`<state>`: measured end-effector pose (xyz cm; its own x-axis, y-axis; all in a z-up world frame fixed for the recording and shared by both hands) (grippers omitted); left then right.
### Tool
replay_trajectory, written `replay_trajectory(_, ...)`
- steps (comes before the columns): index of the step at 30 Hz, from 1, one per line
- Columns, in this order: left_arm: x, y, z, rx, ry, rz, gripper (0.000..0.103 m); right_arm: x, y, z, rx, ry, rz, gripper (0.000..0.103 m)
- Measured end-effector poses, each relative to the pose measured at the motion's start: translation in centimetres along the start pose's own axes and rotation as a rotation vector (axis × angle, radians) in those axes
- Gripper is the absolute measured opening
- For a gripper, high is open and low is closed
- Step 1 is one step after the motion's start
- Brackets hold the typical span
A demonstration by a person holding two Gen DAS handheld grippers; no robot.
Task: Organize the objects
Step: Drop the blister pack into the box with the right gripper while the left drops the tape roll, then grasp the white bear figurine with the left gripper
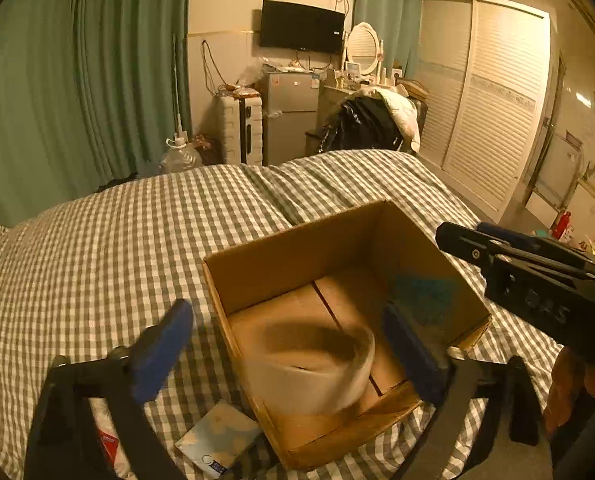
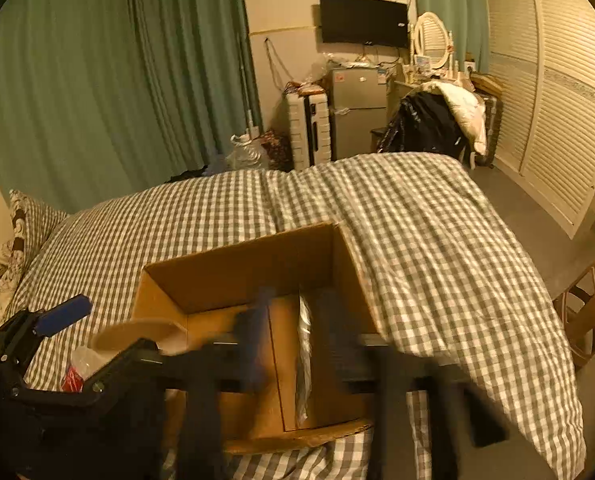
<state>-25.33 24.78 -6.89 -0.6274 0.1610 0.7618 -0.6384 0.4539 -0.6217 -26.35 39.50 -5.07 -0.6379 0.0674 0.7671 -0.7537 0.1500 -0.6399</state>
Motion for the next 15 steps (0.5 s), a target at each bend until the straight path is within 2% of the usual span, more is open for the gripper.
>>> replay_trajectory(7,1.5,-6.0,0.9,0.052,0.011,-0.062,0.101,2.0,-6.0,-0.5,-0.034,0.001,-0.084,0.063)
replay_trajectory(11,1.8,-11.3,2.3,0.073,-0.012,-0.104,0.101,3.0,-10.6,0.6,-0.02,-0.02,-0.136,0.07)
replay_trajectory(15,1.6,-16.8,4.5,0.14,-0.028,-0.164,0.103,3.4,-15.4,2.9,0.01,-0.05,-0.189,0.078)
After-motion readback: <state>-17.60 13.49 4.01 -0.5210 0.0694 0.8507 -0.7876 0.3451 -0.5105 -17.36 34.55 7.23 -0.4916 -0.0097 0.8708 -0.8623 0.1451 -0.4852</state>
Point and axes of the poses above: each gripper's, at about its wrist camera, not at the fingertips, and y roughly the way its jaws point, z to its left, x to its top, the point moved 6 cm from there along y, roughly the way its jaws point, and after that the axes turned 12 degrees about -x, right-handed, at the moved point
